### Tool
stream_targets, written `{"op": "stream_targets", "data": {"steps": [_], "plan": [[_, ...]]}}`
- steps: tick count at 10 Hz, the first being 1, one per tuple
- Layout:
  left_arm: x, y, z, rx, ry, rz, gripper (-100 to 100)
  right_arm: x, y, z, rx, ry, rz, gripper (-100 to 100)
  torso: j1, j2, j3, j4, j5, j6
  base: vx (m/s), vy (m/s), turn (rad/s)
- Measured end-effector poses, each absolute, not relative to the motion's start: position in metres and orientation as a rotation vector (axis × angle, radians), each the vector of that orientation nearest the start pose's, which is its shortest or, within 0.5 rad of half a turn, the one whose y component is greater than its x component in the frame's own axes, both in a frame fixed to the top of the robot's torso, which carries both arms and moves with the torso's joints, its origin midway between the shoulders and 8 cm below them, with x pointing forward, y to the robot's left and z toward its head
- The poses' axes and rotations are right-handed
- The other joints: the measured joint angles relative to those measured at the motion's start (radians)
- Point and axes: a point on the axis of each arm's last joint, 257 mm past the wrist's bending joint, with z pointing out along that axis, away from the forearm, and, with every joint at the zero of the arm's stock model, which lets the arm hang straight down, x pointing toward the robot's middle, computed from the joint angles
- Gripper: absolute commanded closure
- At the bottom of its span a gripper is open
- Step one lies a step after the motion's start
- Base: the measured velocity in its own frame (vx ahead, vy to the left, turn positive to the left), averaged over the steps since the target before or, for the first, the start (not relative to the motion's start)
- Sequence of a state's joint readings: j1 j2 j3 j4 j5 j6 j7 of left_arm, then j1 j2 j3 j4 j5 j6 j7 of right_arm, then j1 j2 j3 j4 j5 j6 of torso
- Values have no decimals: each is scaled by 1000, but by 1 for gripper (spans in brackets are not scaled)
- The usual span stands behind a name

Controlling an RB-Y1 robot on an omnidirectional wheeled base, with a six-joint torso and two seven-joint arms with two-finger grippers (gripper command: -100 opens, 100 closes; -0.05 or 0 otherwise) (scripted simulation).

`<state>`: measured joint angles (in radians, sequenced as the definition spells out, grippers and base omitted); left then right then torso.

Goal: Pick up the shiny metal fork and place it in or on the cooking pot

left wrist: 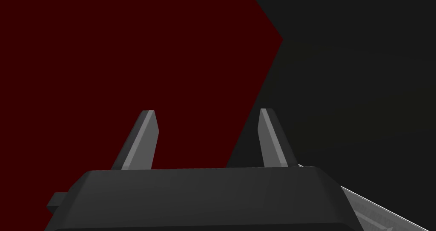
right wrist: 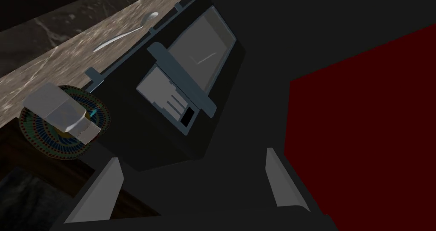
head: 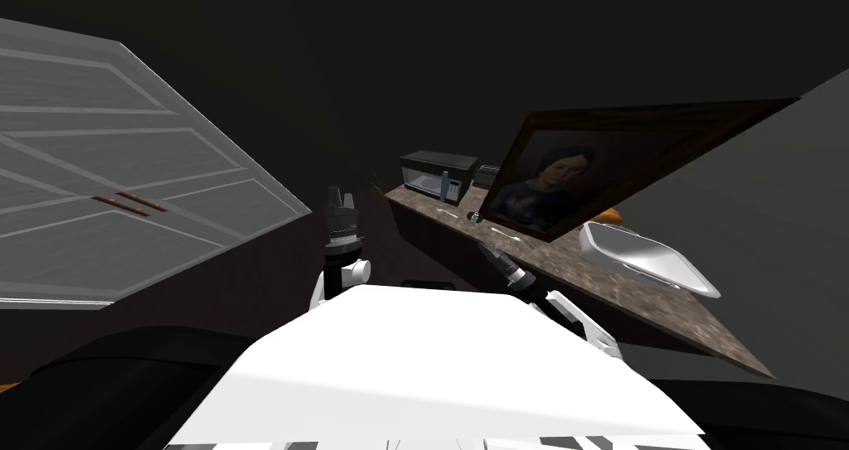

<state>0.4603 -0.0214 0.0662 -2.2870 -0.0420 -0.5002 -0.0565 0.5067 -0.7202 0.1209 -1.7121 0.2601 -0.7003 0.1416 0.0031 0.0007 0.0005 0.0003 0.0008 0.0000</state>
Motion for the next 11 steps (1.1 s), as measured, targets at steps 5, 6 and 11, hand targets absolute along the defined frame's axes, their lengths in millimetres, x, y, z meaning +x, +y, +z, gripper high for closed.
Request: {"op": "stream_targets", "data": {"steps": [5,6,11], "plan": [[341,293,41,-585,598,-1179,0,319,-316,-290,-97,1821,768,-100,1,0,0,0,0,0,-10,69,37],[341,293,41,-585,598,-1178,0,318,-325,-299,-121,1850,740,-100,0,0,0,0,0,0,-8,67,97],[341,293,41,-585,598,-1179,0,294,-397,-337,-273,2031,554,-100,1,-1,-1,0,0,0,-2,64,51]]}}
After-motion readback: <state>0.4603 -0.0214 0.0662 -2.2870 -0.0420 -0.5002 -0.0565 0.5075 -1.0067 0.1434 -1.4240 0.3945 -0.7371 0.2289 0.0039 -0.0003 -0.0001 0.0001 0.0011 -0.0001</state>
